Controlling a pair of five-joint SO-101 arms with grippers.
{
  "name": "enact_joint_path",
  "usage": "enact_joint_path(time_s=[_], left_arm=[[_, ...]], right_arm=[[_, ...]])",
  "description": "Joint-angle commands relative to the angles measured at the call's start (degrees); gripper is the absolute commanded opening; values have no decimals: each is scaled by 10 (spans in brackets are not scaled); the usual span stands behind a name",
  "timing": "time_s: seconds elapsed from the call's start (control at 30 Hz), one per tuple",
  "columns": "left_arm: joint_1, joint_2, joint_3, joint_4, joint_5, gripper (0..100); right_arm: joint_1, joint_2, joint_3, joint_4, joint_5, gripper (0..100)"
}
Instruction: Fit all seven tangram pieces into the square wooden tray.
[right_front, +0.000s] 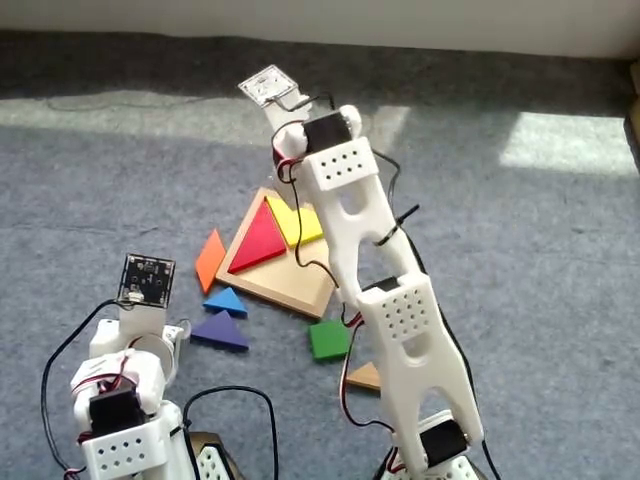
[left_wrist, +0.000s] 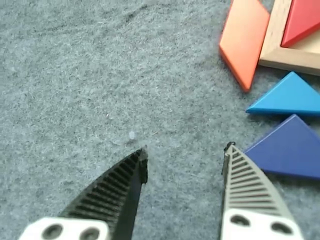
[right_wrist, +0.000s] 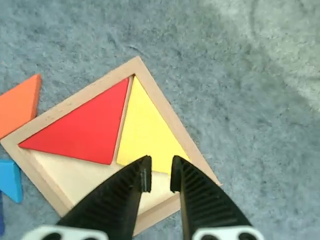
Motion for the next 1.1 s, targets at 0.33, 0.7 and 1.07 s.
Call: enact_joint_path(time_s=[0.33, 0.7, 1.07], left_arm=[[-7, -20, -6, -13, 2, 252], [-7, -20, -5, -21, 2, 253], [-23, -20, -4, -23, 2, 253]], right_arm=[[3, -502, 640, -35, -35, 108], [-99, -664, 1026, -251, -105, 311], [-164, -662, 1117, -419, -225, 312]])
